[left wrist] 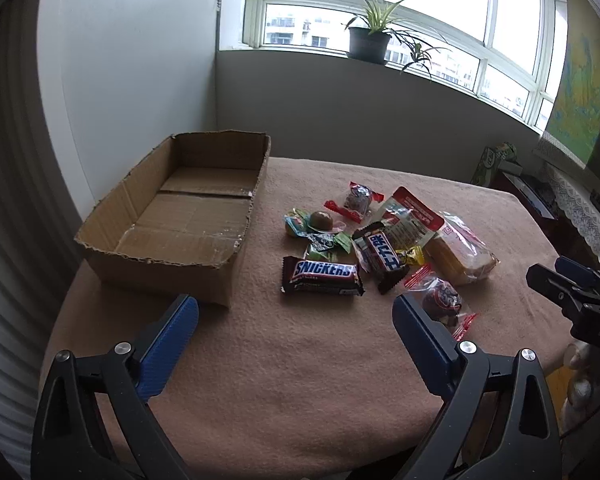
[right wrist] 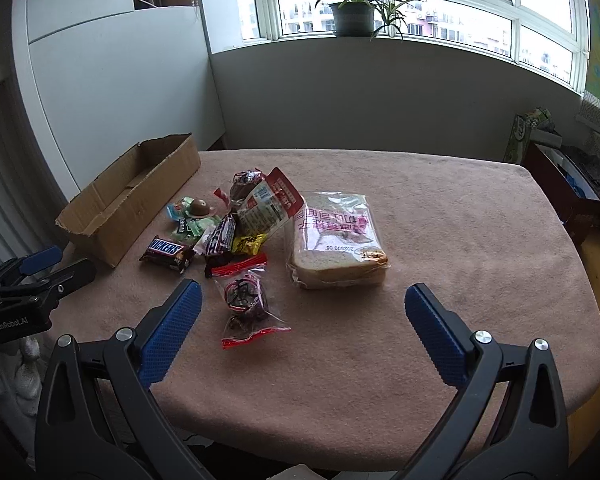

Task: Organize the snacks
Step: 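Grasp the Snickers bar with the left tool while the right tool grasps the red-wrapped pastry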

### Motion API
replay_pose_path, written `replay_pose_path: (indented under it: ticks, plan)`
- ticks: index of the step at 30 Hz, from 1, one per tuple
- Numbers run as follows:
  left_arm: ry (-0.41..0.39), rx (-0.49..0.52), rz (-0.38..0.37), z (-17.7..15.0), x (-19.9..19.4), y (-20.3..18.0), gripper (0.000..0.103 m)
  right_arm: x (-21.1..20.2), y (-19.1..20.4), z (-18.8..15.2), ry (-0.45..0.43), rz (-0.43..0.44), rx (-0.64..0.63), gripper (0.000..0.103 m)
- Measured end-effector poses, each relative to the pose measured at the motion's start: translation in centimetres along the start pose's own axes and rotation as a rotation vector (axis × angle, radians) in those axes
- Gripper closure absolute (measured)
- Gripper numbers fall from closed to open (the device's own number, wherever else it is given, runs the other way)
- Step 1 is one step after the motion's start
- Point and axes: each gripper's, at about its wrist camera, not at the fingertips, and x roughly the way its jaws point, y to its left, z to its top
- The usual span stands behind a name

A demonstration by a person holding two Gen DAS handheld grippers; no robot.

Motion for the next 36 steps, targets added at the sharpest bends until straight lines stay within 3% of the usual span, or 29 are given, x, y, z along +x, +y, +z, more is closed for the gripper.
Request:
replay_pose_path:
  ticks: [6,10,27,36]
  plan:
    - [0.056,-0.006,-0.066,0.2,2.6,-1.0,0.006,1.8,0.9,-0.7,0.047,0.032,-0.020,0.000]
    - [0.078,-0.010,-0.064,0.6,4.4,-1.3,0.006,3.0,1.0,-0.9,0.081,0.055,-0.021,0.002]
    - [0.114,0.079,0.070,0.9,9.9,-2.4,0.006,7.1,1.5,-0.4,0.154,0.112,-0.051,0.005]
    - [0.163,0.073,0.076,0.8,11.9,-2.2,0.005,8.8,2.1,0.0,0.189,0.122,-0.073,0.008]
